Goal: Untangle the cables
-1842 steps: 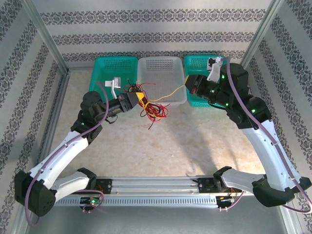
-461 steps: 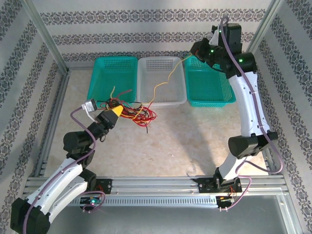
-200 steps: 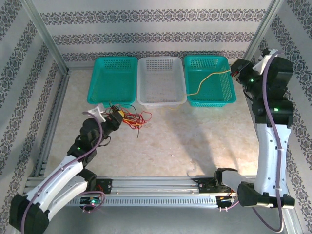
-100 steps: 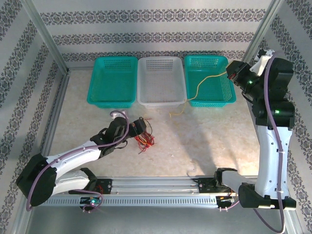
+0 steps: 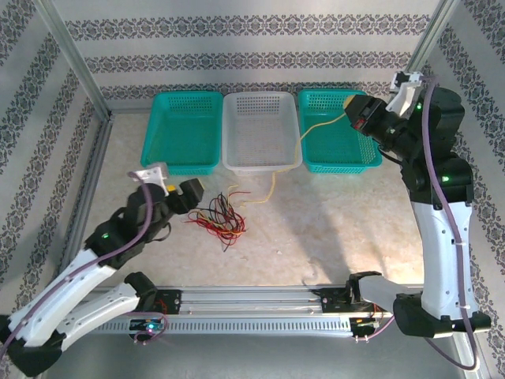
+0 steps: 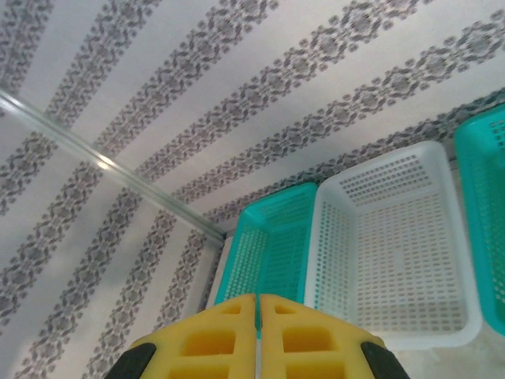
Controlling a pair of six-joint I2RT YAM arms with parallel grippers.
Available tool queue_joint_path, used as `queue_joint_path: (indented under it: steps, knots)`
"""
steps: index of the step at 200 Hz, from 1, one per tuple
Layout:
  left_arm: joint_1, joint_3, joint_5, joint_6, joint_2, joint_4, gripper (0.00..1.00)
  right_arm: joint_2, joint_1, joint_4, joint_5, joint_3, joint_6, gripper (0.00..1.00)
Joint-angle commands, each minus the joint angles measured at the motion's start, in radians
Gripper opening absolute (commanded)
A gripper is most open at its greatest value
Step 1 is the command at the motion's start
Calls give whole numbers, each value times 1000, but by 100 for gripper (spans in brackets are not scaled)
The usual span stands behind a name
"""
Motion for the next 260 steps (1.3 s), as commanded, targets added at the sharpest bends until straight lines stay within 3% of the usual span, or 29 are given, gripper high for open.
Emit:
queue_joint_path:
  steps: [1, 32, 87, 175, 223, 260]
  knots:
    - [12, 99, 184, 213, 23, 59, 58, 30, 71, 18, -10, 36, -19, 0]
    - [12, 261, 574, 310, 223, 188, 57, 75, 193, 21, 47, 70, -39, 0]
    - [11, 322, 854, 268, 397, 342, 60, 136, 336, 39, 99, 103, -51, 0]
    - [11, 228, 942, 201, 347, 409, 49, 143, 400, 25, 146, 82, -54, 0]
    - [11, 211, 933, 202, 364, 399, 29, 162, 418, 43, 151, 85, -47, 0]
    - [11, 195, 930, 197, 363, 402, 29, 181, 419, 51, 138, 103, -44, 0]
